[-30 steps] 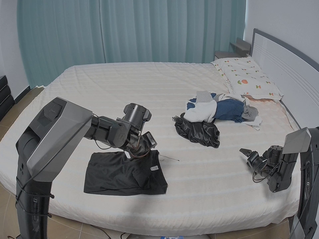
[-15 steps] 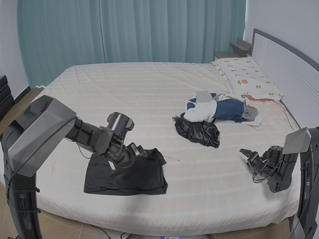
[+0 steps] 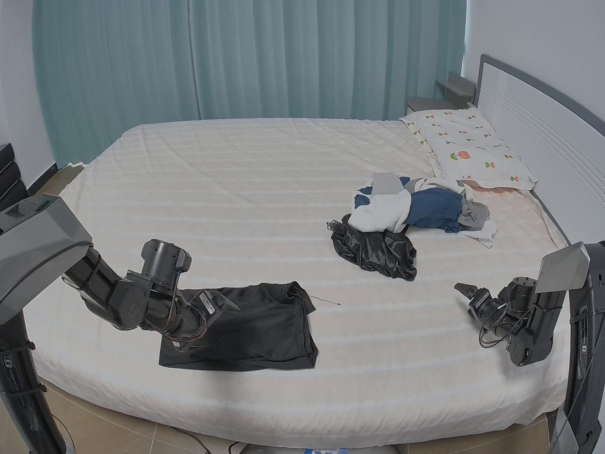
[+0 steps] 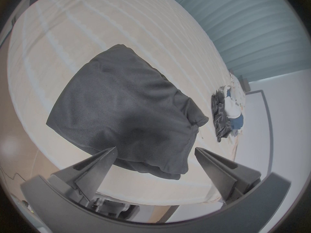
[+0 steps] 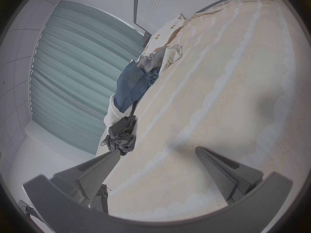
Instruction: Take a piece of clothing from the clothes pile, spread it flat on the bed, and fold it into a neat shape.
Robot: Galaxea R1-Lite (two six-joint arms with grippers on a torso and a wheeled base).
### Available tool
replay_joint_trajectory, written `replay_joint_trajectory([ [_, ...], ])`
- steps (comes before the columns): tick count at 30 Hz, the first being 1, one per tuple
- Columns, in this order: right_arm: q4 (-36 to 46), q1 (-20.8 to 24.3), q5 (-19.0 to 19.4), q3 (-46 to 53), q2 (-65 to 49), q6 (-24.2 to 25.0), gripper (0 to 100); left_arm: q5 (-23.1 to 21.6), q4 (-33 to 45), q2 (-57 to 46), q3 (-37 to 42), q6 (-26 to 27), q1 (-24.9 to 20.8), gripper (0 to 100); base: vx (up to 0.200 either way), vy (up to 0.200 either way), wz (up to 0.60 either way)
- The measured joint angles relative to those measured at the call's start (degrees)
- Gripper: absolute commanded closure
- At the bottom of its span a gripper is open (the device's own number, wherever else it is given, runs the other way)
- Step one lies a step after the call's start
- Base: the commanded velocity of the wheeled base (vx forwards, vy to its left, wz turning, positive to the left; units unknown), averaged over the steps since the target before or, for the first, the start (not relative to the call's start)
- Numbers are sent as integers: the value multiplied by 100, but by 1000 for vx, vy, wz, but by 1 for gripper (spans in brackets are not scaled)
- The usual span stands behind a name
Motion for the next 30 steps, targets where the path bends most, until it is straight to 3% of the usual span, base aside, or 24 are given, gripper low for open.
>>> replay_joint_trajectory([
  [8,0,4,0,-5,0,-4,0,-138,-472,-111,340,-325,232,0,-150,0,0],
  [20,2,4,2,-7,4,-77,0,-80,-472,-94,222,-411,289,0,0,0,0],
  [30,5,0,-9,-35,-16,-74,0,-145,-479,-52,83,-556,640,0,0,200,0],
])
